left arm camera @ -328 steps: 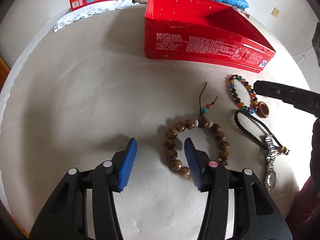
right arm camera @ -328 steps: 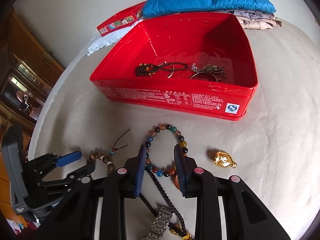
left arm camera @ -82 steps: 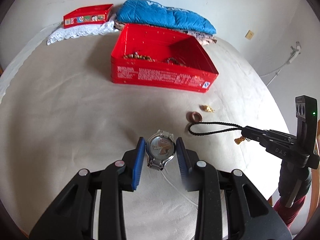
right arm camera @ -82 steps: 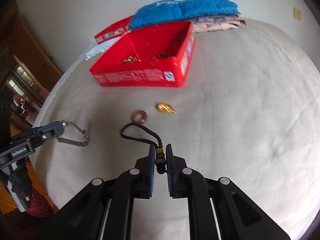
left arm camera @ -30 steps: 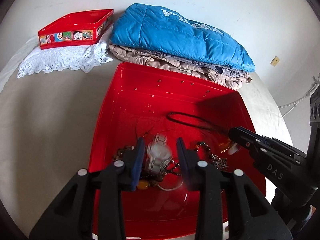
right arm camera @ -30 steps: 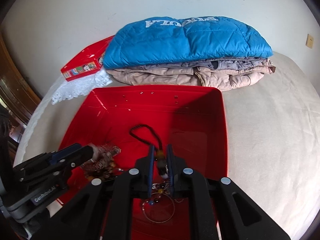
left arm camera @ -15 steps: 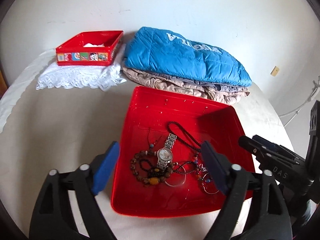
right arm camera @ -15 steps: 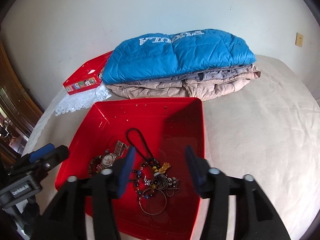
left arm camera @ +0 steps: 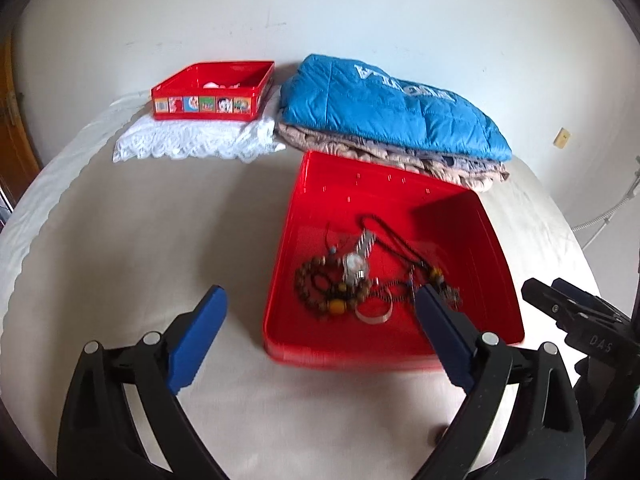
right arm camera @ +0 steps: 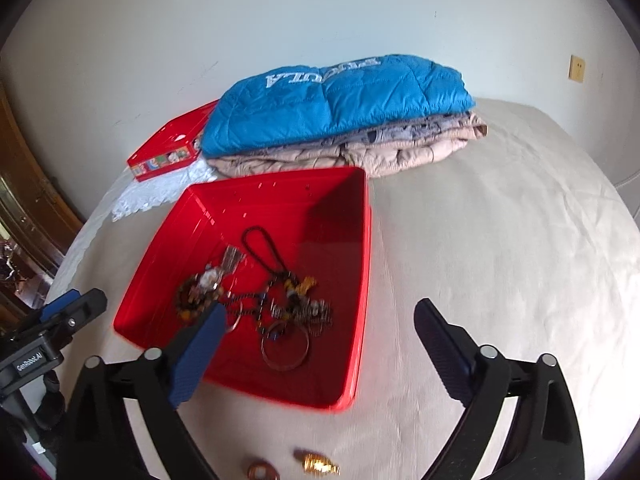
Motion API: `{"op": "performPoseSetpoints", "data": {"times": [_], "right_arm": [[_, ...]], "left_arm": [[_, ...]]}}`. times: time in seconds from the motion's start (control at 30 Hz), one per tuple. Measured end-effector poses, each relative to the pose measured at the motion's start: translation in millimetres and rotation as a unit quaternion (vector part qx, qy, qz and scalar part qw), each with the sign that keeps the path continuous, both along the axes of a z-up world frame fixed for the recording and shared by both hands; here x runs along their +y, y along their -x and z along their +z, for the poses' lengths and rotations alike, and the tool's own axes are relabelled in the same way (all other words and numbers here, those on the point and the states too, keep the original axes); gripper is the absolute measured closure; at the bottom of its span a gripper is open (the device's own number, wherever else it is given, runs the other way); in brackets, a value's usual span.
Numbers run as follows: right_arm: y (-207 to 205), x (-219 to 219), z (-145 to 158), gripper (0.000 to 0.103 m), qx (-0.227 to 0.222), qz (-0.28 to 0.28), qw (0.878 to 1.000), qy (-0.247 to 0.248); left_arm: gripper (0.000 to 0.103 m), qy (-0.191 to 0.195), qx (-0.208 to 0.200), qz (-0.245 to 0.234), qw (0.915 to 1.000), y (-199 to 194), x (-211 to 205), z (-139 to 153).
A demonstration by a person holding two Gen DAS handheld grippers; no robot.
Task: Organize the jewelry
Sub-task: 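Withdraw both grippers and move them toward the gold charm and brown ring, then grasp the gold charm with the right gripper while the left gripper grasps the brown ring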
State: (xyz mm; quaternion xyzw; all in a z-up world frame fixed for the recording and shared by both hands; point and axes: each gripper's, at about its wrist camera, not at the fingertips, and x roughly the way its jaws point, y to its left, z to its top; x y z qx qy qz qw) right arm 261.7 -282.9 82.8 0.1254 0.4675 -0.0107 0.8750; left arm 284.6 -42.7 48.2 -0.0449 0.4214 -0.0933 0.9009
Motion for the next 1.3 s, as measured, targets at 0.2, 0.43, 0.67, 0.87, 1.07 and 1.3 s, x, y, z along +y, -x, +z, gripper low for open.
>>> {"op": "performPoseSetpoints", "data": {"times": [0.2,0.43,0.67,0.87,1.07,1.3], "right_arm": [[36,-5,-5,0.004,0.006,0.013,1.0,-0.02],[71,0,-25,0.004,0.038,0.052,0.997,-0.03],[79,10,-49,0.034,0.078,0.09,0.992,-0.043],[74,17,-65,0.064,0.1,0.107,0.988,-0.042],[70,26,-74,0.071,0.111,0.127,0.985,-0.023],[73,28,-81,0.079,0.114,0.133,0.984,-0.003]], "left_arm": [[0.009,-0.006,0.015,-0.007,0.9998,35,2,-10],[0.008,-0.021,0.049,-0.038,0.9978,73,-6,-37],[0.008,0.005,0.077,-0.04,0.9962,89,-5,-54],[0.008,0.015,0.092,-0.034,0.995,90,-10,-60],[0.008,0.014,0.099,-0.039,0.9942,88,-14,-66],[0.008,0.016,0.112,-0.045,0.9926,87,-19,-71]]}}
